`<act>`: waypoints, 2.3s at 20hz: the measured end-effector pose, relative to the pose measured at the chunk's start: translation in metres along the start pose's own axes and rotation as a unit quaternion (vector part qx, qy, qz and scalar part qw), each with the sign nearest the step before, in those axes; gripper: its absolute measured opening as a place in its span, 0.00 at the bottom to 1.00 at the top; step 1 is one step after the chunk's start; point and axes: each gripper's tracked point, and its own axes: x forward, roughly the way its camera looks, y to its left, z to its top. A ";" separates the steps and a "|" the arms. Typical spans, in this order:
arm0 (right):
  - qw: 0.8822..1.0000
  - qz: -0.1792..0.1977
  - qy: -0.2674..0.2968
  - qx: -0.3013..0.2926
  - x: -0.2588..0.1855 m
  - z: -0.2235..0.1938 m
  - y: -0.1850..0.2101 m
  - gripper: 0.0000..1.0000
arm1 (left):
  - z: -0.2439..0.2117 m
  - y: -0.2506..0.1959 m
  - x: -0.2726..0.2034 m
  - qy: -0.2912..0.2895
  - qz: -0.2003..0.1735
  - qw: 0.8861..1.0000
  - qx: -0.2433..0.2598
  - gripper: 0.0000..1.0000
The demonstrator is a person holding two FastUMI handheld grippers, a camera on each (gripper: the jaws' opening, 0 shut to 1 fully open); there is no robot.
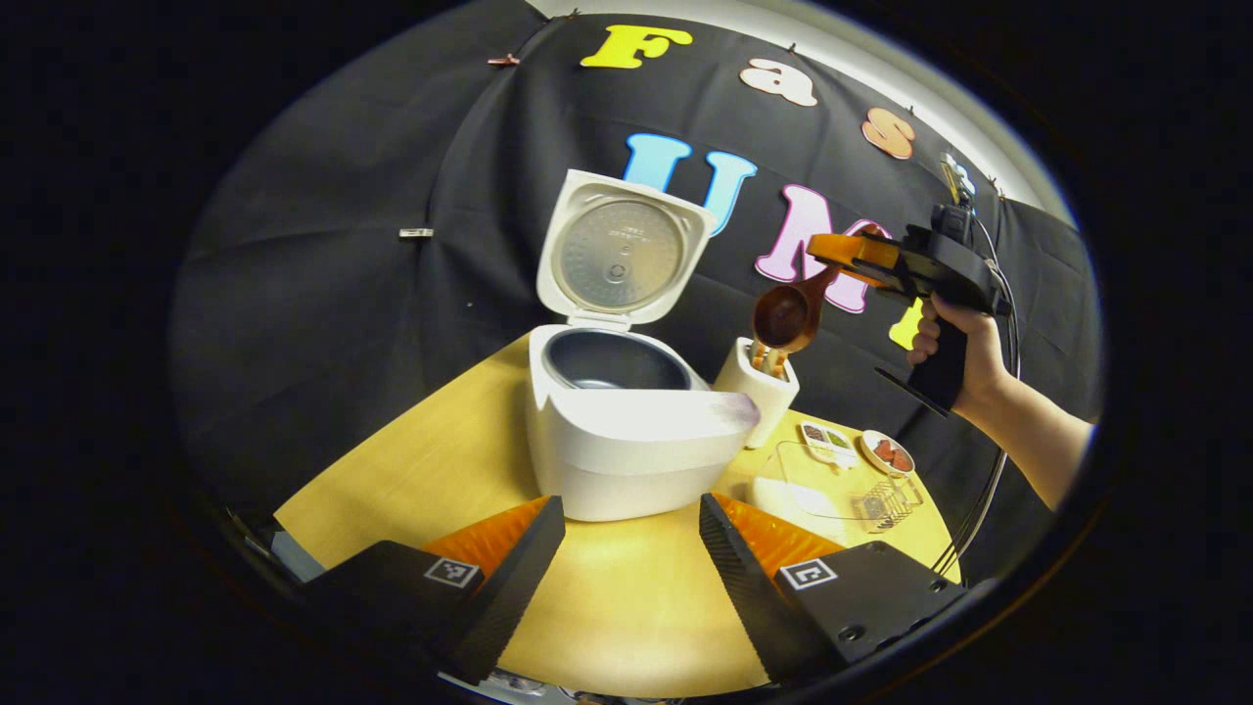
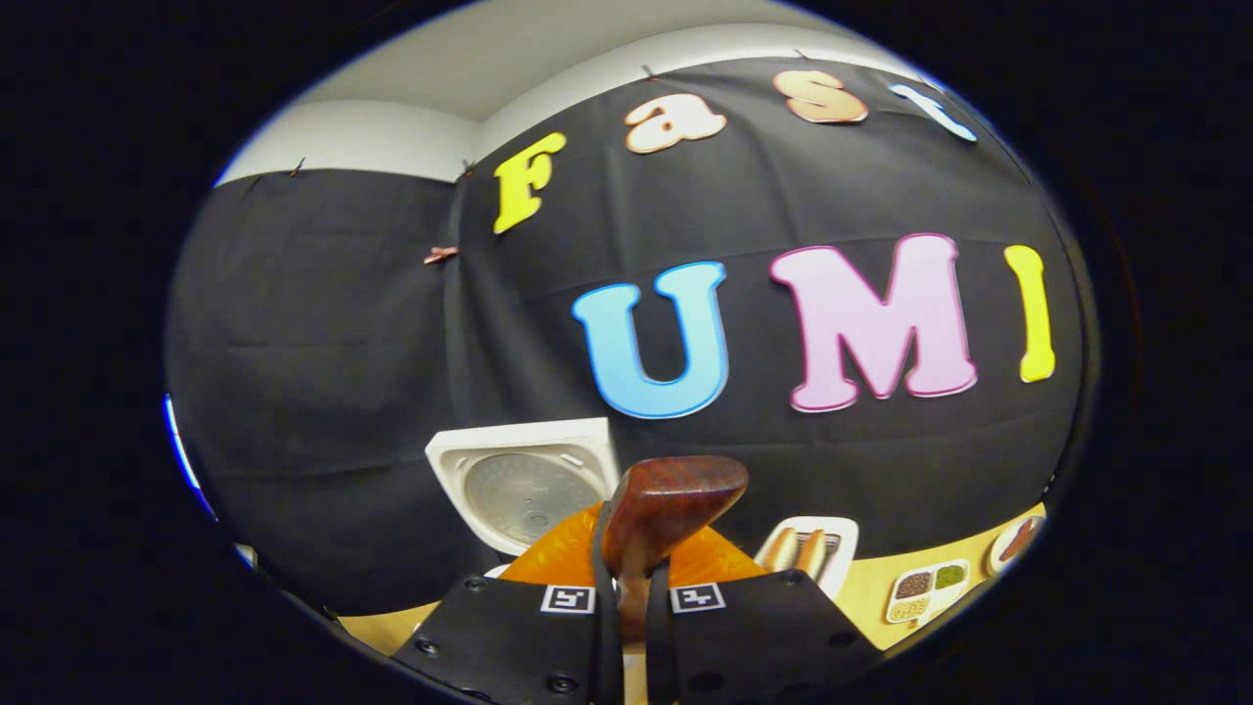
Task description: Close the left gripper, press the button to open the rice cooker; take a wooden spoon from the chopstick holder with the right hand, scoop a spoonful of rice and pour it into the rice cooker, then put the wooden spoon back into the chopstick holder.
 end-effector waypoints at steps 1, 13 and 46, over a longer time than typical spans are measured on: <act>1.000 -0.014 -0.004 0.005 -0.011 0.007 -0.020 0.13 | 0.002 -0.010 0.001 0.000 -0.003 1.000 0.005 0.96; 0.986 -0.153 0.010 0.061 -0.147 0.010 -0.235 0.13 | -0.016 -0.124 0.006 0.020 -0.021 1.000 0.003 0.96; 0.937 -0.247 0.141 0.200 -0.243 -0.180 -0.367 0.58 | 0.026 -0.189 -0.005 -0.043 0.083 0.996 0.003 0.95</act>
